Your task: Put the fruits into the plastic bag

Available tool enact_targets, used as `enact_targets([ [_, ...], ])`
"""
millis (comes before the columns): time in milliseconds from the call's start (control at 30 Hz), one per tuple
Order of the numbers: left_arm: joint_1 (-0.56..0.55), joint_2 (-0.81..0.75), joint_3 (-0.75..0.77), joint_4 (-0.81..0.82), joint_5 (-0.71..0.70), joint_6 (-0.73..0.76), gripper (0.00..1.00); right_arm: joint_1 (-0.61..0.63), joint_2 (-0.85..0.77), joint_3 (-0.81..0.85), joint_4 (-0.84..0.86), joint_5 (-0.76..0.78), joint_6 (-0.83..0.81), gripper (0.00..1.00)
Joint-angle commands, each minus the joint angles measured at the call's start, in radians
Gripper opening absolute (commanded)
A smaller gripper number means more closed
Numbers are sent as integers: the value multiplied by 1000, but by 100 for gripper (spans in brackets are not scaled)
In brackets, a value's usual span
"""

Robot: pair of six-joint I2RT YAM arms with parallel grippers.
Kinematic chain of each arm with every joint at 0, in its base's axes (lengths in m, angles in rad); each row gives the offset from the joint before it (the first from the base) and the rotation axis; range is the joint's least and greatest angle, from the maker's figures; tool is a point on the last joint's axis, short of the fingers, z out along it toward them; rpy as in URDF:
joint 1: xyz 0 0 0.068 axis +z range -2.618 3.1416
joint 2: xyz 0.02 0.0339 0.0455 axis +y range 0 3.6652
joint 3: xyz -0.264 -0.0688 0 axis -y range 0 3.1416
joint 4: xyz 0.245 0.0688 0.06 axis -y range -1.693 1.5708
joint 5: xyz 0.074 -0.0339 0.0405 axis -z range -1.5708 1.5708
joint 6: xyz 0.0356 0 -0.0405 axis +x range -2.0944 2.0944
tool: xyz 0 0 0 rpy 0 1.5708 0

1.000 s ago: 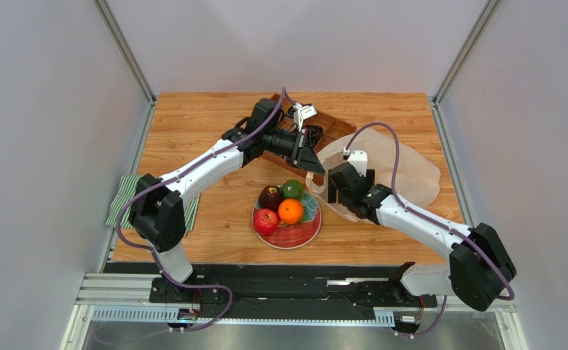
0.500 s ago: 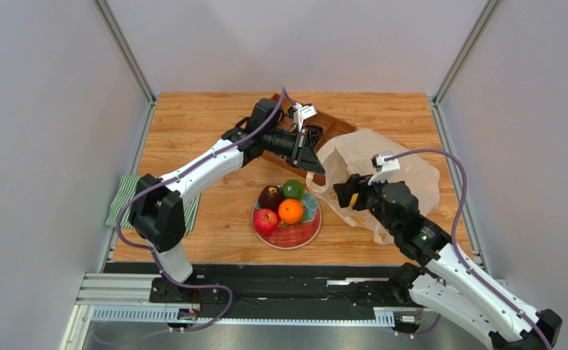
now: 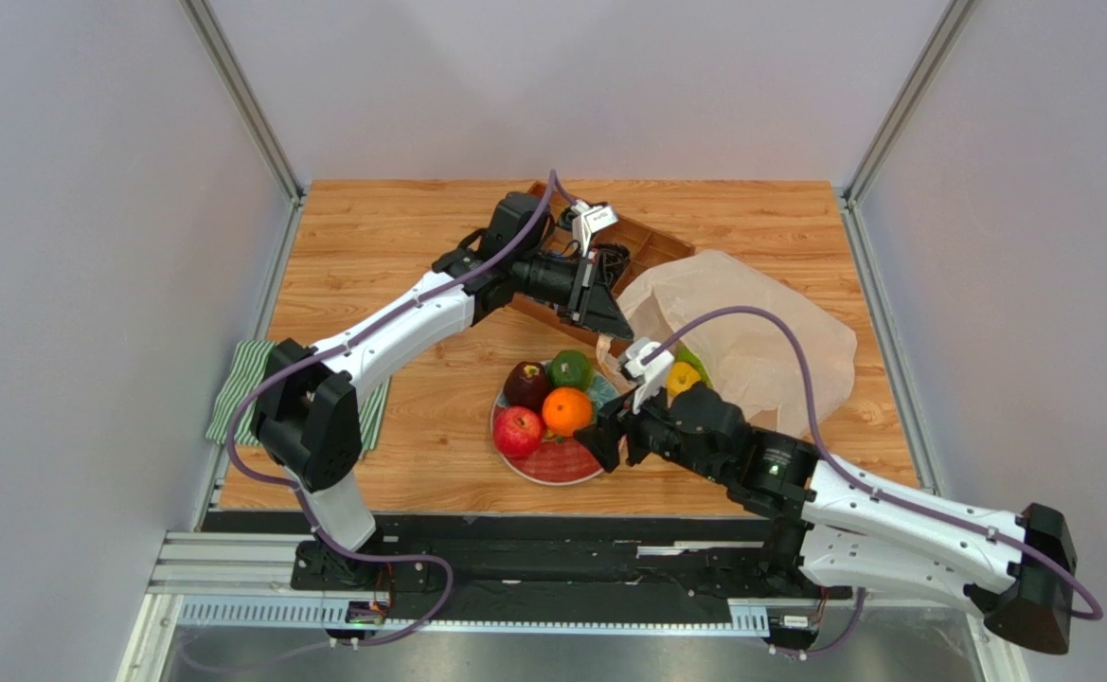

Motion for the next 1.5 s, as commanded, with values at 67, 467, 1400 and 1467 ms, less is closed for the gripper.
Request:
enact_targets([
  [67, -2, -12, 25, 11, 10, 21, 0, 118, 164, 100, 68, 172, -10, 68],
  [467, -2, -14, 30, 0, 7, 29, 0, 146, 454, 234, -27, 507, 192, 80],
  [1400, -2, -23, 34, -6, 6, 32, 0, 106, 758, 386, -179, 547, 292, 88],
  [1467, -2, -25, 34, -6, 7, 33, 0, 104, 758, 381, -173, 536, 289, 86],
])
